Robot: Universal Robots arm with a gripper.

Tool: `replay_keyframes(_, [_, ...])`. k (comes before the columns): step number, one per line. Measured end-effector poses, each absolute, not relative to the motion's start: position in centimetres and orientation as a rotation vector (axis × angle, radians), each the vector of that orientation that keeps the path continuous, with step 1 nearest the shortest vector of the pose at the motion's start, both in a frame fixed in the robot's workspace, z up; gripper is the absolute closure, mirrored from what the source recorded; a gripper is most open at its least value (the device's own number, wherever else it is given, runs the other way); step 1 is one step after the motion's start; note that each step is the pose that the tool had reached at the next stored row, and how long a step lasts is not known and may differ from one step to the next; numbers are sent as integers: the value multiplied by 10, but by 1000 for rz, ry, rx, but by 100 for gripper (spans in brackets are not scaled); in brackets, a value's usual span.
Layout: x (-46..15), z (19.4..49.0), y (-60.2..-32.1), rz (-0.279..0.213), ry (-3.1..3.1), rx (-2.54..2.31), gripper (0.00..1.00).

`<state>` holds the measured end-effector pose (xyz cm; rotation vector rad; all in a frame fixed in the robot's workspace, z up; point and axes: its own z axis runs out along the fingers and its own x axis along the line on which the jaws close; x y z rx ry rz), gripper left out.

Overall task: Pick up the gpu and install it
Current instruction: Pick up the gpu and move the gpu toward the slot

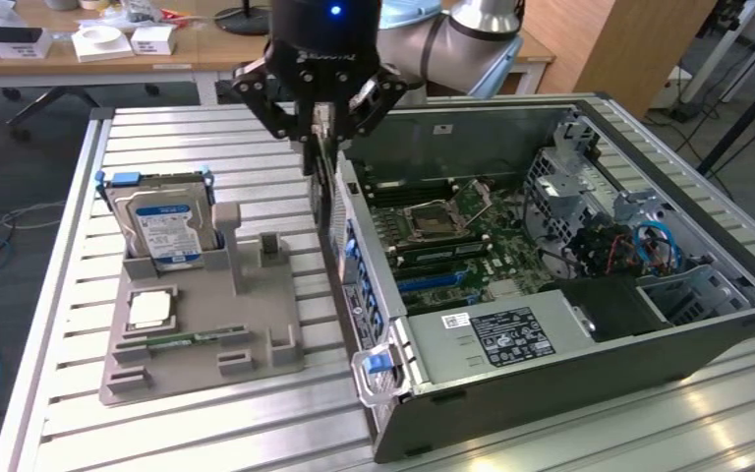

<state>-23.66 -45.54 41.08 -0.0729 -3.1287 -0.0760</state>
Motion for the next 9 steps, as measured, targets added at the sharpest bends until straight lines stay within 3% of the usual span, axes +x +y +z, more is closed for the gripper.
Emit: replay_keyframes(9, [-196,419,-455,-76,-3122,-73,73])
